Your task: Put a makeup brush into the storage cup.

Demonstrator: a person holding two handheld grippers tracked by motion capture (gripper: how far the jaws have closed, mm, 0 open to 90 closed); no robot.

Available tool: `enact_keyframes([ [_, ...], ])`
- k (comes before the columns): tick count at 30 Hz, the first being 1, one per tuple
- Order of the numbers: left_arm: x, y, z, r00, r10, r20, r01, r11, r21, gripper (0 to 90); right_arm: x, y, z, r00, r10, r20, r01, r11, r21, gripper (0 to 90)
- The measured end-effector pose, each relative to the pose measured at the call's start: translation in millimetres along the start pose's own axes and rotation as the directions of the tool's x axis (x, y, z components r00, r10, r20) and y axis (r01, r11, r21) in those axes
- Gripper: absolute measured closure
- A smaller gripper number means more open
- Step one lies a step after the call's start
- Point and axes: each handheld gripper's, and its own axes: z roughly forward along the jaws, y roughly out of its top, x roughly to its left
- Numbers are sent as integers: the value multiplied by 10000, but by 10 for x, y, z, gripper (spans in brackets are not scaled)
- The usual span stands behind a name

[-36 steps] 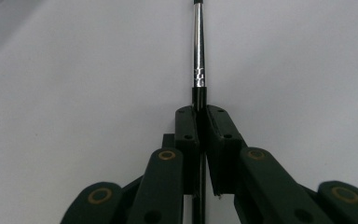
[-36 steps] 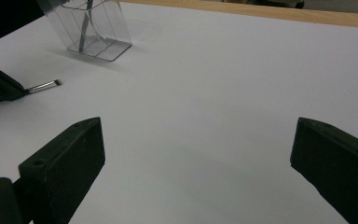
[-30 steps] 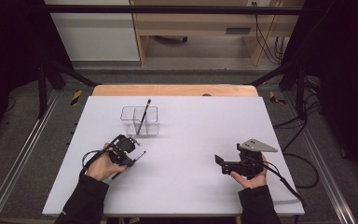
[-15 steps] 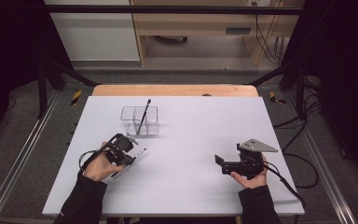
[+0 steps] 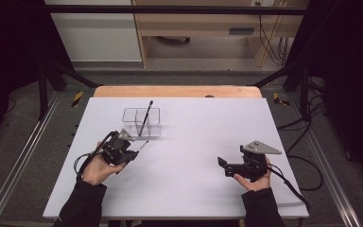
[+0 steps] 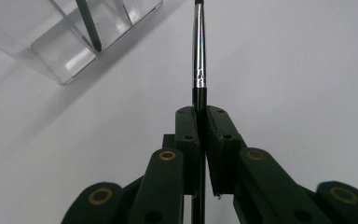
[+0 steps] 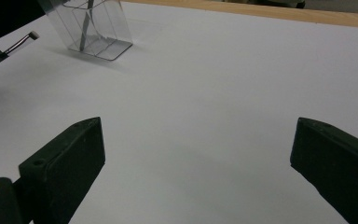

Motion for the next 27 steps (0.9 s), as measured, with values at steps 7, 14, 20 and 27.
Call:
enact_keyframes([
  [7,-25,3,-92,9995,-215,-247,194,9963,-836,830,3,-2,6,10000,7,-18,-7,10000,11,35],
  [14,-37,-4,-220,9970,-599,-491,491,9790,-1976,830,2,-2,2,10000,-5,-17,5,10000,4,35],
  [20,-53,-14,-276,9931,-941,-705,716,9597,-2719,830,2,-2,4,10000,-14,-10,14,10000,8,35],
  [27,-75,-26,-328,9890,-1169,-905,794,9364,-3418,830,2,-2,3,10000,-13,-8,13,10000,2,35],
])
